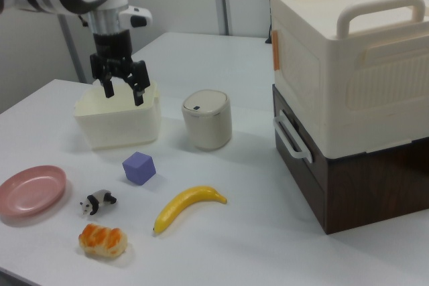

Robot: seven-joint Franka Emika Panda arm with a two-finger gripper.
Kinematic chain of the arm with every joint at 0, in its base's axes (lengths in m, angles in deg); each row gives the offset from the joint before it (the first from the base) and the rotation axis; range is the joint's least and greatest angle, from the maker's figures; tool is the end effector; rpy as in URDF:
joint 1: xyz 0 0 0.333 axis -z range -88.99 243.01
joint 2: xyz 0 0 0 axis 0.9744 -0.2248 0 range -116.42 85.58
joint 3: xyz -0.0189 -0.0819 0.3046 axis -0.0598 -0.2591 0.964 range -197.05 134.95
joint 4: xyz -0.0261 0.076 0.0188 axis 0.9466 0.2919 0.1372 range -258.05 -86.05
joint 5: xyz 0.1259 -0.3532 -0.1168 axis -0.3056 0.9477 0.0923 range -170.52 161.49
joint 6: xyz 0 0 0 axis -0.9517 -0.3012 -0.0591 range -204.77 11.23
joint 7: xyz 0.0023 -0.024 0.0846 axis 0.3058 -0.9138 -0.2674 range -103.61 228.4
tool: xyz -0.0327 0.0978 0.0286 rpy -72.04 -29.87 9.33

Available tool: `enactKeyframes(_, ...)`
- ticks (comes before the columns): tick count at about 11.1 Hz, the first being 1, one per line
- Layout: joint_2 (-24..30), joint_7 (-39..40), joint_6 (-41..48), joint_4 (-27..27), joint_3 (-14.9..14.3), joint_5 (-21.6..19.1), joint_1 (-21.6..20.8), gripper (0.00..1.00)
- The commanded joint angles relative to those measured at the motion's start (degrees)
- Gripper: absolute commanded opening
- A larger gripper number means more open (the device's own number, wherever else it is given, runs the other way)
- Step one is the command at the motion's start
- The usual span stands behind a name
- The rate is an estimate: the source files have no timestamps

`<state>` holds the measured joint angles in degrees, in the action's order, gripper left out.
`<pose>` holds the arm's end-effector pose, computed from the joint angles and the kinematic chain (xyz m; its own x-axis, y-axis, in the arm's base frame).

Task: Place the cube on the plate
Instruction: 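Lower the gripper over the purple cube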

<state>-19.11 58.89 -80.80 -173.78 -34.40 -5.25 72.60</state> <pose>0.5721 0.0128 0.5755 0.9961 -0.0432 -0.0767 -0.0436 -0.9990 -0.0042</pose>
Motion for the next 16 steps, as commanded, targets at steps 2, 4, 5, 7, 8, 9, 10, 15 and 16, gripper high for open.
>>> enactKeyframes(2,1.3,-4.6,-9.7,-9.8,-0.5,0.2,-4.5,1.00)
enactKeyframes(4,0.9,-5.3,-14.2,-12.4,-0.5,0.3,-5.4,1.00)
enactKeyframes(5,-0.1,-5.6,-15.4,-13.2,-0.5,0.3,-5.7,1.00)
enactKeyframes(7,-1.7,-7.5,-17.1,-14.0,-0.5,0.3,-6.3,1.00)
enactKeyframes(8,-2.9,-7.9,-18.1,-14.4,-0.5,0.3,-6.3,1.00)
enactKeyframes(9,-4.4,-7.9,-19.2,-14.4,-0.5,0.3,-6.4,1.00)
enactKeyframes(10,-5.7,-8.0,-20.7,-14.5,-0.5,0.3,-6.5,1.00)
enactKeyframes(15,-12.5,-11.2,-27.0,-14.5,-0.3,0.3,-6.8,1.00)
enactKeyframes(16,-13.9,-11.8,-28.5,-14.5,0.4,0.4,-6.7,1.00)
